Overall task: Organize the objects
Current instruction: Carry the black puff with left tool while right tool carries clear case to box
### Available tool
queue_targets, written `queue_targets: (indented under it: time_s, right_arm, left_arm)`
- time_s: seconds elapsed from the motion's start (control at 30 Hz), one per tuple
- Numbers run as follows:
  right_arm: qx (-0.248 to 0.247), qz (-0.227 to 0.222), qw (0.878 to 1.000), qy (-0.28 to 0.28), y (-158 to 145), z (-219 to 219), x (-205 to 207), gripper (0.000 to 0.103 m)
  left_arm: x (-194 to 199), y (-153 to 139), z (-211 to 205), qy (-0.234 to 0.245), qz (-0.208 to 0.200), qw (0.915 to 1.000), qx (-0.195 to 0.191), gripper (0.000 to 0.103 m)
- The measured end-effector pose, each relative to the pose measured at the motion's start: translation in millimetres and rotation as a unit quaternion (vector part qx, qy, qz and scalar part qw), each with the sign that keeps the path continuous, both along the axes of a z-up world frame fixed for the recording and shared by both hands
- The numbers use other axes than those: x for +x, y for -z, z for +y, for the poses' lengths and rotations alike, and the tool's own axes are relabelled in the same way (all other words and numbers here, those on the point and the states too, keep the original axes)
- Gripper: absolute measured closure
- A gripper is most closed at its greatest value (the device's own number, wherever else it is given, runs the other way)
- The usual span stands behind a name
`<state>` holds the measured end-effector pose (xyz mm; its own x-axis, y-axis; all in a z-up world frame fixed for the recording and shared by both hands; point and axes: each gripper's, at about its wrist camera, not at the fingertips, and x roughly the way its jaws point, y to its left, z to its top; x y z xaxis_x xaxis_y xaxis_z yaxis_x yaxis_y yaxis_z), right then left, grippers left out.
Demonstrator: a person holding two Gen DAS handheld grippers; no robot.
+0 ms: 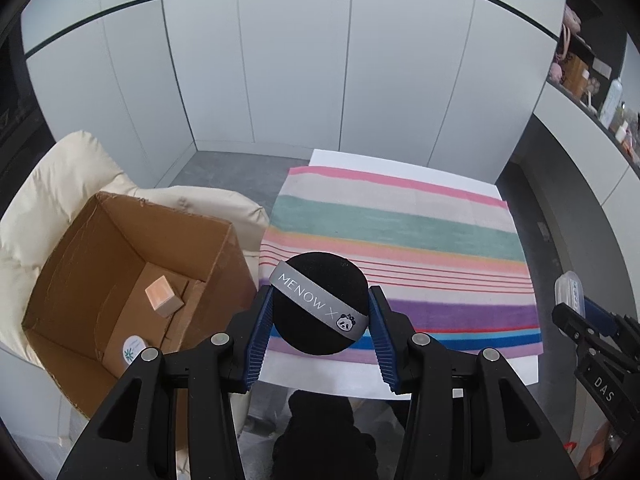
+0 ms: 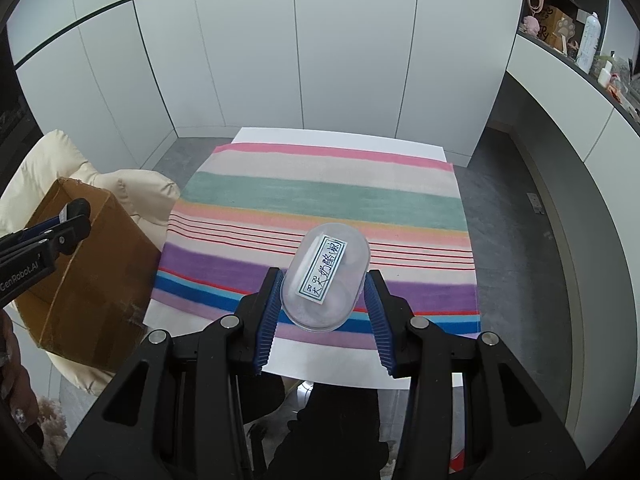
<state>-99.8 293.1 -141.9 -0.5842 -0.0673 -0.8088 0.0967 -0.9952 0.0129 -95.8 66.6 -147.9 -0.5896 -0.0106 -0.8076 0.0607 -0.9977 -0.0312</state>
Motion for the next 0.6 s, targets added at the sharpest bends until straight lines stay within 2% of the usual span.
queue_targets:
  time_s: [0.33, 0.6]
  right_arm:
    - [0.001, 0.013, 0.999, -0.047, -14, -46, 1, 0.059]
    - [0.007, 0.026, 0.992, -0.119, -28, -125, -10, 0.059]
  left_arm:
    - [7, -7, -44, -0.045, 0.006, 0.9989, 0.004, 0.056]
    - [18, -14, -112, -0.109, 0.010, 0.9939, -0.001, 0.056]
